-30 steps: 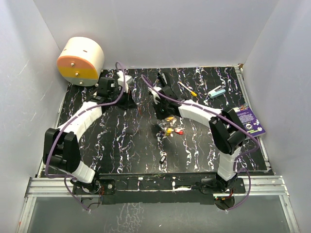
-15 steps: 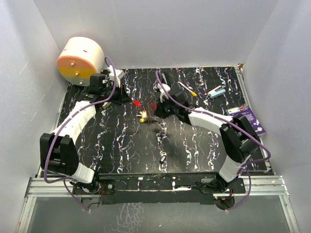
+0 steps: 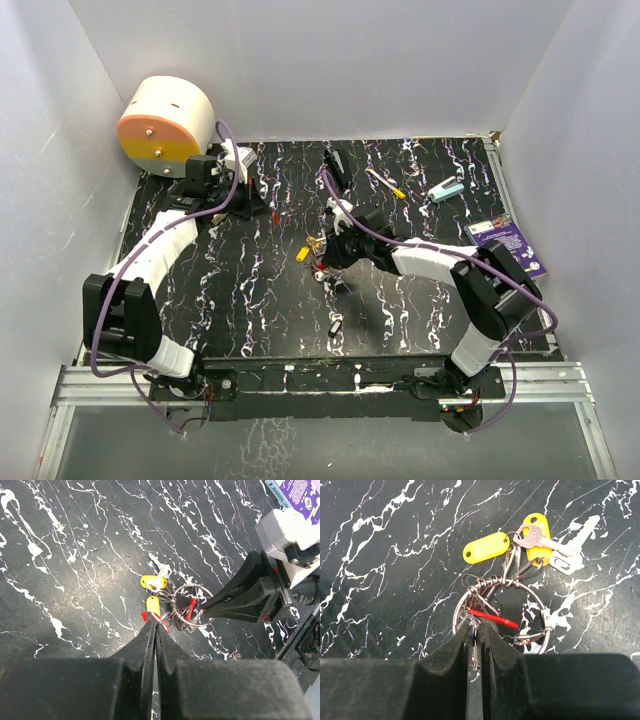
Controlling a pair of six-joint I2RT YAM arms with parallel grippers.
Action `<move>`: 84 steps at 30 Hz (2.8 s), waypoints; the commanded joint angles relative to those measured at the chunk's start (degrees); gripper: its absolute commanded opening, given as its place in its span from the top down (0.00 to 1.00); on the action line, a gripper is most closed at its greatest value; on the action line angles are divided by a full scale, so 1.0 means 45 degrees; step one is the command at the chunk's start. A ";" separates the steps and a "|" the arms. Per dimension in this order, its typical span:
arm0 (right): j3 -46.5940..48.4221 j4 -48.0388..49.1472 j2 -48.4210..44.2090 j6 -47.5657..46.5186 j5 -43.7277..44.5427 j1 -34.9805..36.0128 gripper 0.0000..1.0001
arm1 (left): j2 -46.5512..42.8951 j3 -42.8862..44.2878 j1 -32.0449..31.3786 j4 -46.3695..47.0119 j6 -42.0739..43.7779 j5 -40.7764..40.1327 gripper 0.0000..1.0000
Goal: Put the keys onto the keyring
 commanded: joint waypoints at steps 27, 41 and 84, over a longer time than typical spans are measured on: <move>0.2444 -0.2091 0.0872 0.0237 0.3401 0.1626 0.73 | -0.0795 -0.0413 0.0218 0.0389 0.0226 0.0175 1.00; 0.3364 -0.2077 0.2418 0.0818 0.2009 0.2797 0.69 | -0.1054 -0.0622 0.0490 0.0433 0.0220 0.0281 1.00; 0.3157 -0.5915 0.1246 0.5049 0.6248 0.1760 0.68 | -0.1184 -0.0990 0.0575 0.0831 0.0324 0.0412 1.00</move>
